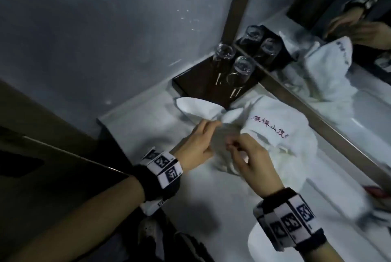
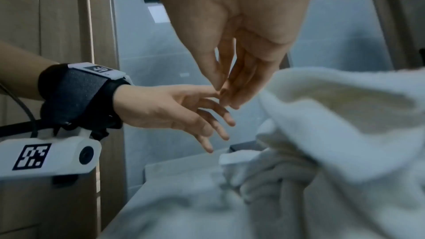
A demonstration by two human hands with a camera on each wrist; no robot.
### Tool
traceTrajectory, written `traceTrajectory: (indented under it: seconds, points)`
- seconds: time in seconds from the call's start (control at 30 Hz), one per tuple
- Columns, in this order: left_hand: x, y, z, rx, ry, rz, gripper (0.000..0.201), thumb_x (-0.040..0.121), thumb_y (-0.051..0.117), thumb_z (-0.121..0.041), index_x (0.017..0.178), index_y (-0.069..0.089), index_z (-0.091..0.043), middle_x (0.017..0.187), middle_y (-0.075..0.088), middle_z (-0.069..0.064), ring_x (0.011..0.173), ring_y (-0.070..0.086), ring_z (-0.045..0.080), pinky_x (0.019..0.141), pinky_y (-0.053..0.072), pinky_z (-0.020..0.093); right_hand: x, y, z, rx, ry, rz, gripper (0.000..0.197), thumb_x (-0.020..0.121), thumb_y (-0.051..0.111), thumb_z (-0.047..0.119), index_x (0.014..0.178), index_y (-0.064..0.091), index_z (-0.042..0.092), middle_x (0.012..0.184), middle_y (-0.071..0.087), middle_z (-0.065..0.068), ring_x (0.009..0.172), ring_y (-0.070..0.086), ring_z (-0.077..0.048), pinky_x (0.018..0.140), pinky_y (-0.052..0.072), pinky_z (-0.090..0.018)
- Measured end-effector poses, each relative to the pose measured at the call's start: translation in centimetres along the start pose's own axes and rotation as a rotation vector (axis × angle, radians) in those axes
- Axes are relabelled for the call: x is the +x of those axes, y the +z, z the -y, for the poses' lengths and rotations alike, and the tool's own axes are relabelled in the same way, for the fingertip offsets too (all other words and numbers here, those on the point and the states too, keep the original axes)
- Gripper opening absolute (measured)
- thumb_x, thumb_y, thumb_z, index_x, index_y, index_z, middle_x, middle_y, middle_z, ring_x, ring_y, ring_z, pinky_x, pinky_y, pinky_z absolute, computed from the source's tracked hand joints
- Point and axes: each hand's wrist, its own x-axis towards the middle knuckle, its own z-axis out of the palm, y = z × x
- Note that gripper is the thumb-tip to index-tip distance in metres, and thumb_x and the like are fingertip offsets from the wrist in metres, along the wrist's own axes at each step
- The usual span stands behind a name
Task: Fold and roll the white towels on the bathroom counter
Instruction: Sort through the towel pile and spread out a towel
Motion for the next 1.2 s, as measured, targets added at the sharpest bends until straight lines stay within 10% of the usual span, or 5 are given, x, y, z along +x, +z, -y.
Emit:
traceTrajectory:
  seconds: [0.2,0.4,0.63,0.93,1.2]
  points:
    - [6.3,2.0,-5.2,-0.117,0.103,0.009,0.094,0.068,0.075,-0.01,0.143,0.021,-0.028,0.144,0.011,0.009,0.13,0.032,0.035,0.099,0.044,0.05,1.8,-4.1,-1.5,-0.014,-0.002,-0.281,0.025,0.087,0.054,-0.003,0.11,0.056,0.007,0.101,0.055,-0.004,0.09,0.055,-0.011,0.082,0.046,-0.017]
    - [9.1,2.9,-5.6,-0.322,-0.074,-0.091,0.017,0.072,0.062,0.014,0.076,0.056,-0.002,0.095,0.052,0.008,0.082,0.053,0.022,0.078,0.05,0.032,1.6,-4.6,-4.2,-0.014,0.132,-0.321,0.047,0.078,0.073,0.013,0.12,0.051,0.01,0.113,0.046,0.0,0.099,0.045,-0.003,0.086,0.033,0.0]
    - [6.2,0.5,-2.8,-0.668,-0.219,-0.053,0.043,0.073,0.05,0.01,0.11,0.051,-0.011,0.091,0.058,0.007,0.082,0.056,0.019,0.068,0.048,0.027,2.3,-3.8,-6.0,-0.417,0.38,-0.069,0.114,0.045,0.089,0.042,0.142,0.032,0.028,0.153,0.011,-0.014,0.138,0.014,-0.03,0.112,0.011,-0.044]
    - [1.4,-5.0,0.2,-1.034,-0.309,-0.415,0.041,0.077,0.042,0.013,0.099,0.059,-0.017,0.092,0.063,0.008,0.082,0.059,0.02,0.063,0.049,0.026,4.7,-3.8,-0.7,0.061,0.274,-0.307,0.022,0.082,0.067,0.019,0.083,0.045,0.019,0.067,0.055,0.014,0.065,0.057,-0.006,0.057,0.038,-0.006]
    - [-3.3,-9.2,0.9,-0.996,-0.235,-0.43,0.021,0.098,0.035,-0.016,0.109,0.052,-0.019,0.1,0.059,-0.01,0.092,0.059,0.006,0.068,0.052,0.012,7.2,-2.9,7.7,0.669,0.262,-0.122,0.015,0.09,0.057,0.022,0.091,0.067,0.011,0.088,0.072,-0.004,0.083,0.067,-0.014,0.072,0.053,-0.025]
